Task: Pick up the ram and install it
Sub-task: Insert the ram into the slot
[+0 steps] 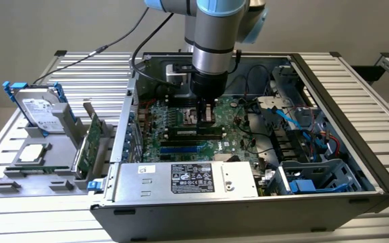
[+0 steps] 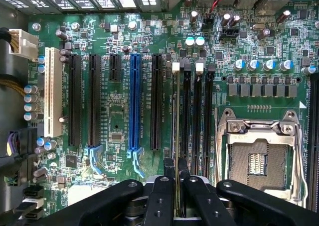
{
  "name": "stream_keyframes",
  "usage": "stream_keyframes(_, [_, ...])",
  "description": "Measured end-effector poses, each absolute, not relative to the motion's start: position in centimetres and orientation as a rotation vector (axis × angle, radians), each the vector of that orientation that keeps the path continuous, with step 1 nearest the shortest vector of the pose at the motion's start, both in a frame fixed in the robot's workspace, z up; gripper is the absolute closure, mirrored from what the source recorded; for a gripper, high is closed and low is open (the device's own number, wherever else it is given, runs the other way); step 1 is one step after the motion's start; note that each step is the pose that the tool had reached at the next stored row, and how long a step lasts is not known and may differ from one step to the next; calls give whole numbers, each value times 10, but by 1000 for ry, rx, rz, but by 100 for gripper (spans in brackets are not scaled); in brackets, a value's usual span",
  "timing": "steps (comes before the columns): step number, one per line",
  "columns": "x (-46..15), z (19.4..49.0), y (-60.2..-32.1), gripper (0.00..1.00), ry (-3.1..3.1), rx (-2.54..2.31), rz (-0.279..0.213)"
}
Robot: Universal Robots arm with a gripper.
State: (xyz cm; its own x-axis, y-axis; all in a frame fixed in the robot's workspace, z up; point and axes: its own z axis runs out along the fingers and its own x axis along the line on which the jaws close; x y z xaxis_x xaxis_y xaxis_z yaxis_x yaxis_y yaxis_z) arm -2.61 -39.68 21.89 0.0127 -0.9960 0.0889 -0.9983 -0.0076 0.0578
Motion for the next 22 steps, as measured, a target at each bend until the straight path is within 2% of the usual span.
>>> stream_keyframes(22, [-25,217,-397,86,-2137,2158,33])
